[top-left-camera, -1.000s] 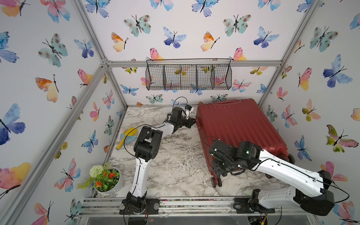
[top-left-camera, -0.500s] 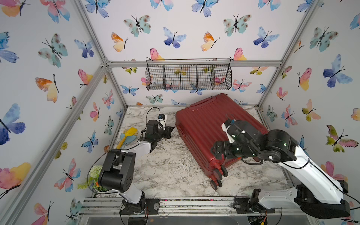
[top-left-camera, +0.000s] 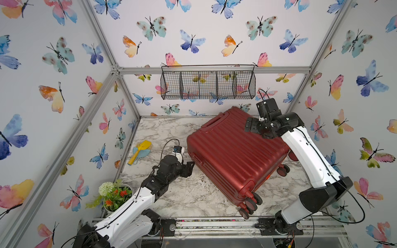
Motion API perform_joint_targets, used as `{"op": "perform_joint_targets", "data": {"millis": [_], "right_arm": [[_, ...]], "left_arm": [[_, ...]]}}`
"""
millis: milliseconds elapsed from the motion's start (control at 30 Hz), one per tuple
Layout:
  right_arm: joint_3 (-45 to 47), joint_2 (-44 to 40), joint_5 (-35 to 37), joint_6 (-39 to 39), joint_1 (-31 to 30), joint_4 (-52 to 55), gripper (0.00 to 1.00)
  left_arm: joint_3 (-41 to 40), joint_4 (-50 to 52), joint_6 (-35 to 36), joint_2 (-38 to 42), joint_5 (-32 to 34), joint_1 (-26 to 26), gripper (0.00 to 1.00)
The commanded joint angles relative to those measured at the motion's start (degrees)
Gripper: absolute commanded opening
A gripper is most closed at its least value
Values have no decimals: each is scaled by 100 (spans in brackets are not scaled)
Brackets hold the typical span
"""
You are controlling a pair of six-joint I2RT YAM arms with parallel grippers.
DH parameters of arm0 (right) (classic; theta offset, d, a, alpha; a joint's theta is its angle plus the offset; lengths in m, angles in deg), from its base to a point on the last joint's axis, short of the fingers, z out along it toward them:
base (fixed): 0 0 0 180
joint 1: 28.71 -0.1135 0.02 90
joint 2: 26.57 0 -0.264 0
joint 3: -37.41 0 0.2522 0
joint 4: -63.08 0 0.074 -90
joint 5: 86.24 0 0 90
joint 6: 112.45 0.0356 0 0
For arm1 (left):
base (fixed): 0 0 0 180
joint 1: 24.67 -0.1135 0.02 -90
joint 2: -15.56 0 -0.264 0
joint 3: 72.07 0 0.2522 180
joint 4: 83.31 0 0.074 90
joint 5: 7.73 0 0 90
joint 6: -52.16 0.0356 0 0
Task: Close the suitcase zippers
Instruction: Adjust the suitcase at the center of the board.
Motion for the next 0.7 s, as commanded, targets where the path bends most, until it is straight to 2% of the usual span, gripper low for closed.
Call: {"op": "perform_joint_targets", "data": {"millis": [0, 100, 233, 267, 333, 467, 533, 667], "right_arm": [[208, -710, 156, -32, -49, 232, 100], [552, -1058, 97, 70, -54, 1119, 100], [1346, -1965, -198, 316, -55, 1572, 98], [1540, -2188, -305, 369, -49, 1579, 98], [1833, -2442, -485, 488, -59, 1579, 98], [2415, -2662, -226, 857, -46, 1550, 98], [2666, -2651, -267, 1021, -56, 1465, 98], [3082, -2772, -891, 1116, -45, 580, 98]], "left_arm": [[850, 794, -142, 260, -87, -939, 75], [1325, 258, -160, -90, -1450, -1731, 86], [2312, -523, -170, -1468, -2724, -1833, 90], [2606, -587, -174, -1861, -2776, -1834, 90], [3072, -867, -127, -2548, -3333, -1826, 89], [3776, -950, -121, -3693, -3926, -1777, 88], [3882, -1090, -186, -4045, -4230, -1733, 88], [3880, -1214, -272, -4413, -4660, -1496, 86]]}}
